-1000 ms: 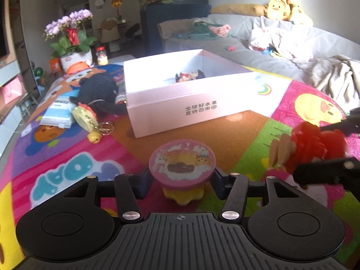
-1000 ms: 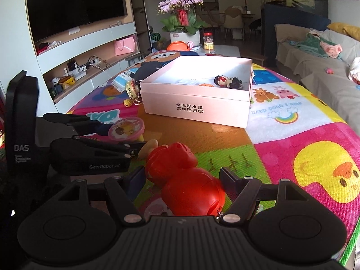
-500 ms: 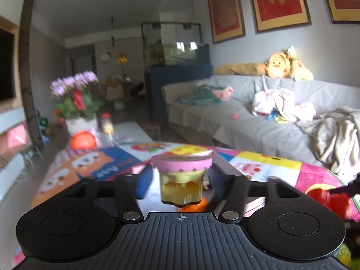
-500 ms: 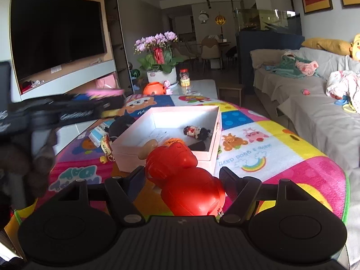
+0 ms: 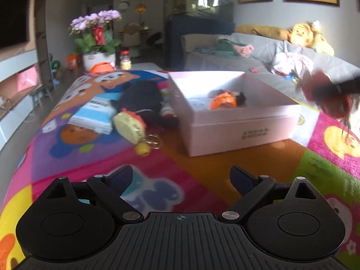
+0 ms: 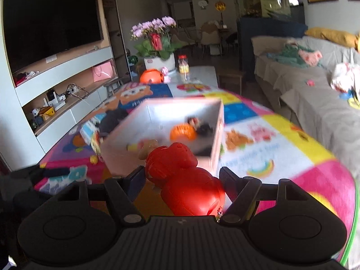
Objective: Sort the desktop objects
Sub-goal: 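Carry the red doll over the white box and open the right gripper, then grasp the black cat plush beside the box with the right gripper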
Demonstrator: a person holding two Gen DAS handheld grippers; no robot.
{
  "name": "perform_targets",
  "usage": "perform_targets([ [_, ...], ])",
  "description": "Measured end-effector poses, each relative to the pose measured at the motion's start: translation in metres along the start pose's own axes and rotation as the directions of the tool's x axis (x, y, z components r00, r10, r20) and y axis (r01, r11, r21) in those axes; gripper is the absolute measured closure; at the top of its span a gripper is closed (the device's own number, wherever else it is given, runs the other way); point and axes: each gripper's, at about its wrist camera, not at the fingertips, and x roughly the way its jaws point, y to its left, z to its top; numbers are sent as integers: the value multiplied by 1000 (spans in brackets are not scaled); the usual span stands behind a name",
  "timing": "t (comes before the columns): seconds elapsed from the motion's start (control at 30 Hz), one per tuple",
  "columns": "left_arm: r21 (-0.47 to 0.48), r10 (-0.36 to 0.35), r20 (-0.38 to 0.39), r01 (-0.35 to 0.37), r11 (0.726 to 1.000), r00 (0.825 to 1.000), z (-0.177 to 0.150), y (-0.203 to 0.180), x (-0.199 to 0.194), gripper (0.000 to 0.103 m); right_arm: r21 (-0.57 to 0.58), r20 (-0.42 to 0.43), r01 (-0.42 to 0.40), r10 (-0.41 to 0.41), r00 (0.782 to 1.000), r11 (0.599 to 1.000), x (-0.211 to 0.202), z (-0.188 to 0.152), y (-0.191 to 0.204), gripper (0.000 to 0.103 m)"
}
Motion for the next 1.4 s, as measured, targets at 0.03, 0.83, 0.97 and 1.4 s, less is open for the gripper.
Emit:
perform_targets([
  [0.03, -4, 1, 7, -1, 1000, 1000, 1, 3, -2, 4, -9, 17, 0, 0, 1000, 1000, 4, 12, 3, 31],
  [0.83, -165, 53, 8, -51, 985, 999, -12, 46, -1, 0, -122, -86, -26, 16, 996, 992, 99, 77, 77, 15],
  [0.97, -195, 57, 15, -53, 979, 998, -13, 50, -2, 0, -200, -143, -129, 102, 985, 971, 144, 97, 129, 18],
  [1.4, -270, 47, 23, -39, 962, 999, -15, 60, -4, 0, -162, -441, -146, 61, 895, 976, 290, 111, 177, 13],
])
